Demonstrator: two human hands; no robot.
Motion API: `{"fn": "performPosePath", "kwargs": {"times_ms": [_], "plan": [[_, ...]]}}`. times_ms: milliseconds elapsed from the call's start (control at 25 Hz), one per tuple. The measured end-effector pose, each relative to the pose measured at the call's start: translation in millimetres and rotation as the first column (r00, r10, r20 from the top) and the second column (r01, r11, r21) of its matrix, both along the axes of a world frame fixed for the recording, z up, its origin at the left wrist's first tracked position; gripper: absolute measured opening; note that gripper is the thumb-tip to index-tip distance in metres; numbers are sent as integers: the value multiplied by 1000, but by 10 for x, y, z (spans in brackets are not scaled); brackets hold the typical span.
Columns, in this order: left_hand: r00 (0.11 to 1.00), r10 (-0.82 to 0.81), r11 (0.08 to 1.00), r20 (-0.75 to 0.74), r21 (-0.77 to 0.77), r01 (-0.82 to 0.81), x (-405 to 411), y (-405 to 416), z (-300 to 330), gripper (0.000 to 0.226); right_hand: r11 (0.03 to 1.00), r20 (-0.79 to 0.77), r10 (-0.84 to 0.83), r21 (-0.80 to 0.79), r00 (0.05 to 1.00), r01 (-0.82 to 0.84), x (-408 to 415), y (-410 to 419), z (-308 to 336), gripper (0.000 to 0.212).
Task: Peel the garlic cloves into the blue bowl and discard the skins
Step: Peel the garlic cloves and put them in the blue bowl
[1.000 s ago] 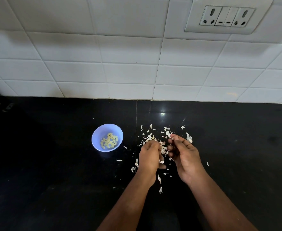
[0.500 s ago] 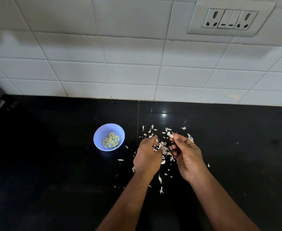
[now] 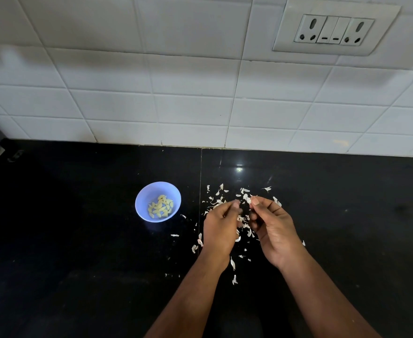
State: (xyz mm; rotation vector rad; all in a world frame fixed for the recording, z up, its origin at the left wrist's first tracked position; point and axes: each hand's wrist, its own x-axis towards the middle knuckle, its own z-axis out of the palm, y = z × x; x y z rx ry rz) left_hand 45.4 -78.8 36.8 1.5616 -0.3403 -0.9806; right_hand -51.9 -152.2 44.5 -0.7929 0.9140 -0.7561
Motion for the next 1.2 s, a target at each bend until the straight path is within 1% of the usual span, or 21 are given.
{"fn": "performPosePath", "kwargs": {"times_ms": [40, 120, 200, 280, 360, 440, 520, 560, 640, 680, 720, 800, 880, 920, 960, 1000, 1040, 1080, 1120, 1200], "plan": [[997, -11, 998, -79, -60, 6, -15, -9, 33, 17, 1000, 5, 18, 6, 1000, -18, -3, 5, -12, 5], [991, -43, 993, -127, -115, 28, -24, -17, 65, 17, 999, -14, 50, -8, 999, -51, -9, 20, -24, 6], [989, -22, 993, -148, -116, 5, -26, -12, 33, 14, 993, -129, 51, -102, 990, -65, -12, 17, -40, 7], [980, 15, 995, -198, -93, -34, -28, -3, -13, 12, 961, -301, -2, -264, 954, -82, -5, 8, -49, 7], [967, 67, 994, -247, -67, -86, -36, 1, -49, 11, 882, -452, -79, -447, 889, -149, 20, 26, -68, 6], [941, 121, 988, -317, -58, -146, -61, -8, -81, 10, 775, -560, -161, -582, 813, -247, 42, 65, -109, 5], [897, 192, 973, -398, -41, -226, -74, -11, -100, 8, 705, -585, -228, -650, 778, -282, 48, 100, -123, 6], [876, 231, 963, -423, -26, -267, -58, -10, -106, 7, 692, -572, -246, -669, 782, -272, 44, 100, -123, 6], [879, 264, 957, -398, -9, -291, -12, 6, -136, 7, 658, -550, -254, -701, 795, -274, 18, 86, -127, 10], [889, 262, 958, -375, -9, -287, -2, 16, -143, 8, 635, -558, -242, -709, 794, -306, 0, 85, -132, 13], [897, 260, 959, -356, -12, -283, 10, 27, -151, 8, 636, -570, -216, -698, 793, -329, -7, 94, -148, 14], [907, 244, 963, -342, -25, -269, 9, 38, -164, 9, 679, -643, -205, -637, 738, -366, -28, 115, -154, 4], [925, 216, 969, -312, -44, -241, 4, 50, -163, 11, 696, -720, -268, -605, 640, -388, -44, 135, -143, 13], [936, 205, 972, -287, -54, -229, 3, 51, -160, 12, 695, -711, -290, -617, 641, -369, -44, 139, -145, 12], [946, 196, 973, -260, -66, -220, -4, 47, -163, 13, 714, -660, -268, -625, 702, -315, -31, 139, -143, 8], [954, 188, 975, -233, -77, -210, -11, 47, -160, 13, 757, -590, -200, -600, 782, -259, -2, 143, -131, 9], [962, 181, 976, -204, -86, -201, -19, 47, -165, 12, 819, -509, -119, -536, 853, -206, 36, 152, -119, 10], [969, 177, 977, -175, -90, -195, -25, 48, -159, 11, 871, -449, -57, -459, 892, -175, 72, 156, -111, 10], [972, 182, 976, -147, -91, -197, -27, 45, -157, 9, 905, -409, -33, -399, 912, -146, 98, 164, -87, 9], [973, 212, 972, -93, -79, -220, -25, 39, -168, 6, 940, -363, -21, -324, 931, -106, 106, 161, -84, 8]]}}
